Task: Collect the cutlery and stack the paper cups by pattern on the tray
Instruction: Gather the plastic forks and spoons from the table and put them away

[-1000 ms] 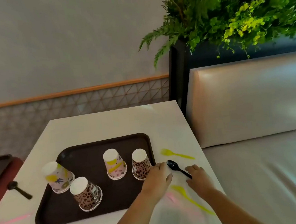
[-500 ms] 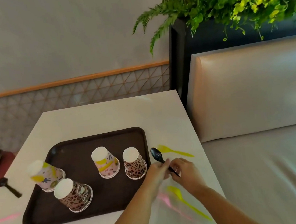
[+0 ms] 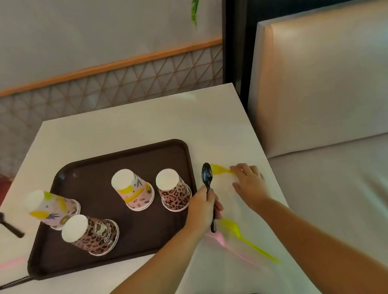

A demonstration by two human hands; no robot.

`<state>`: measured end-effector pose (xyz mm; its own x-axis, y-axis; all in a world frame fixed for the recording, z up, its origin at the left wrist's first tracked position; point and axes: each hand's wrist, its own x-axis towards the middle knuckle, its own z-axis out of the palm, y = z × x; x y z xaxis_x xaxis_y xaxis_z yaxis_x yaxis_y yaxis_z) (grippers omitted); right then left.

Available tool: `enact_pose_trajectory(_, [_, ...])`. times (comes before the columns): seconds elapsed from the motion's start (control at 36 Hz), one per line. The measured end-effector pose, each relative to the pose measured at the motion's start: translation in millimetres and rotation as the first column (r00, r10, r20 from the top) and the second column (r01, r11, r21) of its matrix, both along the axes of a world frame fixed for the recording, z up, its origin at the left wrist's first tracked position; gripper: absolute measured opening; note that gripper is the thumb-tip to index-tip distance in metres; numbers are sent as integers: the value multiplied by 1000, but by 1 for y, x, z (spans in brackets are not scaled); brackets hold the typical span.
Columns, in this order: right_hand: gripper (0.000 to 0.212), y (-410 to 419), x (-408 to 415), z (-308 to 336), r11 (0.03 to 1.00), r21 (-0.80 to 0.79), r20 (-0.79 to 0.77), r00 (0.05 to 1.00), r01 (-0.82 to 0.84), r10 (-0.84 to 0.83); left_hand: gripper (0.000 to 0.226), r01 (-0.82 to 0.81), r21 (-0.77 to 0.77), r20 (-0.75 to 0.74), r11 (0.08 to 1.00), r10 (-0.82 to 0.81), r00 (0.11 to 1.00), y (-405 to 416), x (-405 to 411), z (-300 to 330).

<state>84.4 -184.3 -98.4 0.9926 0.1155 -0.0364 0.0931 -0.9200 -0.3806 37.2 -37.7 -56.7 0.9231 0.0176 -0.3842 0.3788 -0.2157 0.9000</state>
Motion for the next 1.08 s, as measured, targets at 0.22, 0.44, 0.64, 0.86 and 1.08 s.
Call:
enact_pose_trajectory(0.22, [26,-6,-9,-9,998,7,-22,998,56,-56,30,14,23,-50,1000,-13,999,8,-12,-2])
enact_pose_trajectory(0.44, [14,3,-60,20,843,519,-83,990,141,-115,25,-119,-140,-105,983,105,989,12,-18,2])
enact_pose_trajectory(0.64, [13,25,-101,37,786,614,-60,997,75,-48,28,-118,-258,-126,959,88,988,4,-29,20])
enact_pose_trajectory(0.86, [17,27,-125,38,844,513,-11,984,157,-176,36,-57,-89,7,994,58,998,20,-45,32])
enact_pose_trajectory(1.08, [77,53,-143,21,969,45,-266,938,241,-221,25,-73,-219,-46,973,64,997,47,-71,35])
